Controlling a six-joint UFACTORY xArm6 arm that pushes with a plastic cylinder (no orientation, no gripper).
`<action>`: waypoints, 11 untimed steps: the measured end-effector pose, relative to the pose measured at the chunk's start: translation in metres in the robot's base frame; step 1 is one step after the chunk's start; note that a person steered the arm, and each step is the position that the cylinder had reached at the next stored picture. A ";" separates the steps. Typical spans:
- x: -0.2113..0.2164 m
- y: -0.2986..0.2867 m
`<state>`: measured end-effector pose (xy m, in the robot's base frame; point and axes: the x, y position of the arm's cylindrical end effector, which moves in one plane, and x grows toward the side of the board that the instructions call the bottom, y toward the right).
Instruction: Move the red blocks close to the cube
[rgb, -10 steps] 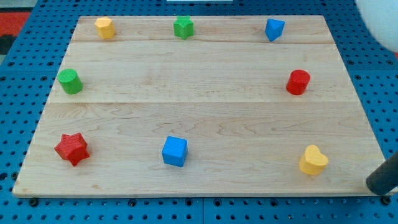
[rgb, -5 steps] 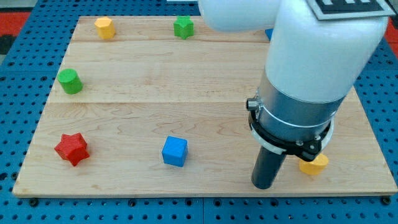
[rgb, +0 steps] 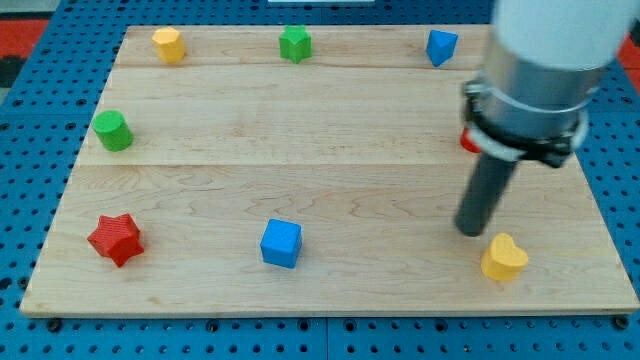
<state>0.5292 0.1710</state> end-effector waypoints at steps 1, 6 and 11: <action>-0.032 0.039; -0.176 -0.057; -0.205 -0.223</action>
<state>0.3244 -0.0520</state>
